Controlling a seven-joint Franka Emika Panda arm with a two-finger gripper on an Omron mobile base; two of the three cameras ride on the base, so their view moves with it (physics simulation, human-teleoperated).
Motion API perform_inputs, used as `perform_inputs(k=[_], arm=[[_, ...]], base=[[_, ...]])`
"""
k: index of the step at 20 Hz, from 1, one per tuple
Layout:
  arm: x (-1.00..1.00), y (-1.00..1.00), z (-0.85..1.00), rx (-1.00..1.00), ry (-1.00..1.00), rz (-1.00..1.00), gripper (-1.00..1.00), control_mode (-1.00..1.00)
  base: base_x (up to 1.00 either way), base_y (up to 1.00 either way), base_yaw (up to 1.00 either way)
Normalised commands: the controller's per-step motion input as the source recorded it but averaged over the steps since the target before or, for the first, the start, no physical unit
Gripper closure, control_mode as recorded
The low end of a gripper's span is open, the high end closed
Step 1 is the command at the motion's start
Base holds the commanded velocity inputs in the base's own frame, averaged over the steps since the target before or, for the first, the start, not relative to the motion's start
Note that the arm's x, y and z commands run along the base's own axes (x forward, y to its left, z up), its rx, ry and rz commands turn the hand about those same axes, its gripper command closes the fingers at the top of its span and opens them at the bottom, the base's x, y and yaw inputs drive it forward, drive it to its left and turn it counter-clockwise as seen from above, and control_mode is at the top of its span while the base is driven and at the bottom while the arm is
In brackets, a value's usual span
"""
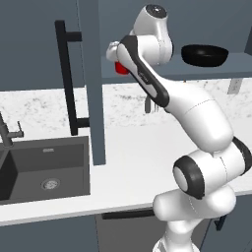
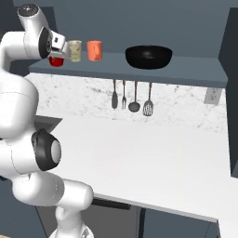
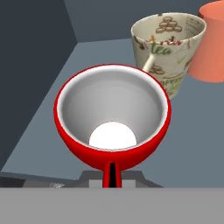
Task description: Gather all objects into one cabinet and sort the glasses and bowls to opposite sides.
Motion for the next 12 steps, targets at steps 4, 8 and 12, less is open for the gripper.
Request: perform_inputs(k=[4, 8, 12], arm=[[0.05, 0.22, 0.00, 0.00, 0.02, 0.00, 1.00, -1.00], [0.14, 0.18, -0.09, 0.00, 0.00, 0.00, 1.00, -1.00], [0.37, 0.09, -0.26, 0.00, 0.00, 0.00, 1.00, -1.00]], base=[[0.00, 0.00, 0.00], [0.00, 0.00, 0.00], [0.00, 0.00, 0.00]])
